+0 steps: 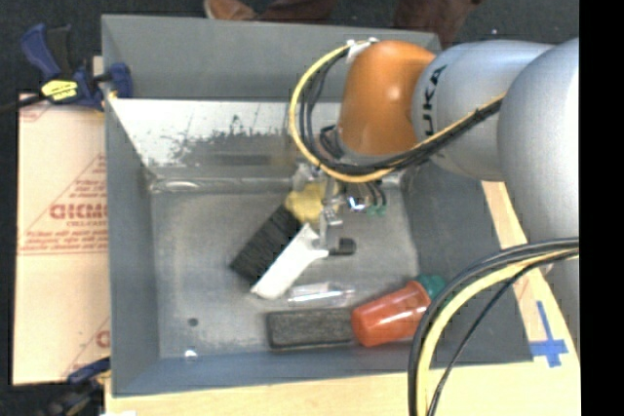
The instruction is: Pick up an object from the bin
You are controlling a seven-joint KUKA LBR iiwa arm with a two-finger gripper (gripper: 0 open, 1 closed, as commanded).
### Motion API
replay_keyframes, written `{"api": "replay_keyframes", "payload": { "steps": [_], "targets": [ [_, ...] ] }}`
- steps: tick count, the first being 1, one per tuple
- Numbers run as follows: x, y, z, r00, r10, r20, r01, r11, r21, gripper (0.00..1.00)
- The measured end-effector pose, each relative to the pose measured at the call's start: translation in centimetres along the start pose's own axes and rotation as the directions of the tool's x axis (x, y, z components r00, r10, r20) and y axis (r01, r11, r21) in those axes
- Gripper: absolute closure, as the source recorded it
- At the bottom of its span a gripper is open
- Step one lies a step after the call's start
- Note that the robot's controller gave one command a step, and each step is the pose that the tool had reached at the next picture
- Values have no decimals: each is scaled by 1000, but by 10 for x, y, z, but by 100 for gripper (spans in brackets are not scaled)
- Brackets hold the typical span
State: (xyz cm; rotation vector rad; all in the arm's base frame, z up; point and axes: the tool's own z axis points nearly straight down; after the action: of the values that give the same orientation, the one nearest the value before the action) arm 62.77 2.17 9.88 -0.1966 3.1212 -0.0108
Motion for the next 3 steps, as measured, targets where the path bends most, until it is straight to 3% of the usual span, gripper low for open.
{"api": "replay_keyframes", "payload": {
  "steps": [1,2,3],
  "targets": [
    [-3,7,-30,987,-160,9,160,987,3,0],
    [-5,43,25,993,-117,11,116,993,6,0],
    [-14,50,24,962,-274,16,274,962,10,0]
  ]
}}
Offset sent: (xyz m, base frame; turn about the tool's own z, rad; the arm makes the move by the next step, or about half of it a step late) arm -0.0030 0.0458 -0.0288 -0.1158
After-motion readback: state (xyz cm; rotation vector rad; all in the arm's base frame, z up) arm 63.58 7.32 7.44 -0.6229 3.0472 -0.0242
